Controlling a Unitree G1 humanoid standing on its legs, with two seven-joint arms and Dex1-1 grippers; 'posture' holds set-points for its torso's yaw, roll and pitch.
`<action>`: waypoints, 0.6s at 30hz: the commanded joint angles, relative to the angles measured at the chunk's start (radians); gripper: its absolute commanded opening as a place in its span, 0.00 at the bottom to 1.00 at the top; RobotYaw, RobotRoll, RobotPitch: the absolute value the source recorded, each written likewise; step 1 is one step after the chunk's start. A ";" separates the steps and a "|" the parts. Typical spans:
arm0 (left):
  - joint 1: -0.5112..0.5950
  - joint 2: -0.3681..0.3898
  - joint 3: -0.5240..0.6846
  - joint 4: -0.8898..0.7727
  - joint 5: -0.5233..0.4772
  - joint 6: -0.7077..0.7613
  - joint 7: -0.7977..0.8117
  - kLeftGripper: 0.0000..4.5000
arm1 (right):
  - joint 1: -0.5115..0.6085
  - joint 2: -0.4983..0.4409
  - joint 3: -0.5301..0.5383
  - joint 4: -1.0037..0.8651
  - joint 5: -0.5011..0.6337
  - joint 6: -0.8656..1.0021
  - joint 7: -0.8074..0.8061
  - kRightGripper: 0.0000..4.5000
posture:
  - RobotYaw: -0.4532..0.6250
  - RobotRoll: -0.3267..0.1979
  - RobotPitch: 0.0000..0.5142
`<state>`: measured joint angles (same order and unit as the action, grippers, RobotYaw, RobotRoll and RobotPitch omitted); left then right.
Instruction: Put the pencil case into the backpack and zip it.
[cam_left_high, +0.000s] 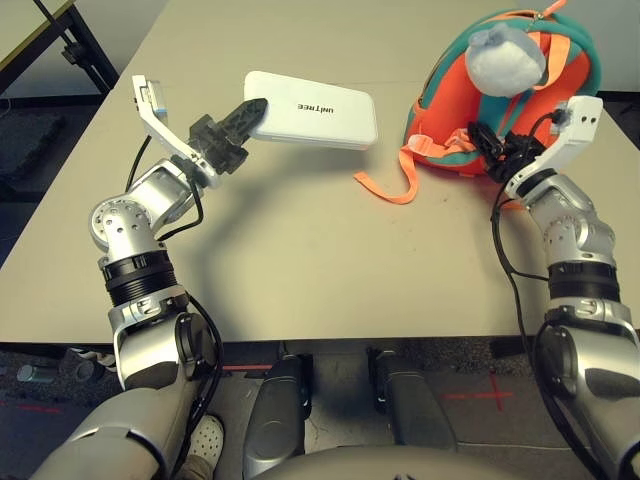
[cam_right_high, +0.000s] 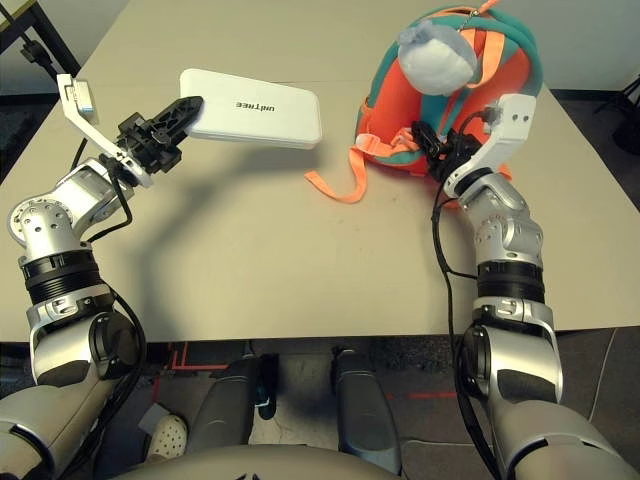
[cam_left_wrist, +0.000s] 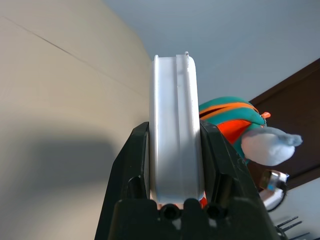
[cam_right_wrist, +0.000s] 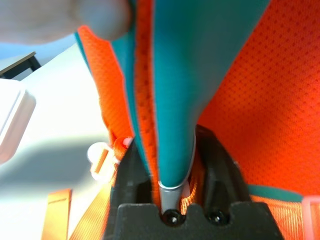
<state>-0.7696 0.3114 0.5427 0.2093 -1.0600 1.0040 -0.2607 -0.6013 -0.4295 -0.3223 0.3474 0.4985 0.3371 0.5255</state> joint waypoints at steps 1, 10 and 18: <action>-0.035 0.012 -0.007 0.001 -0.010 -0.023 -0.022 0.30 | 0.072 -0.047 -0.007 -0.155 0.061 0.116 0.042 0.18 | 0.30 0.62 0.32; -0.056 0.027 -0.024 0.041 0.001 -0.036 -0.051 0.30 | 0.226 -0.193 -0.049 -0.483 0.315 0.428 0.161 0.18 | 0.27 0.62 0.32; -0.058 0.029 -0.041 0.069 0.015 -0.053 -0.077 0.30 | 0.303 -0.248 -0.097 -0.625 0.559 0.627 0.191 0.18 | 0.27 0.62 0.31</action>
<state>-0.8111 0.3308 0.5033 0.2676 -1.0508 0.9690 -0.3129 -0.3034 -0.6647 -0.4054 -0.2112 0.9722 0.9268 0.6755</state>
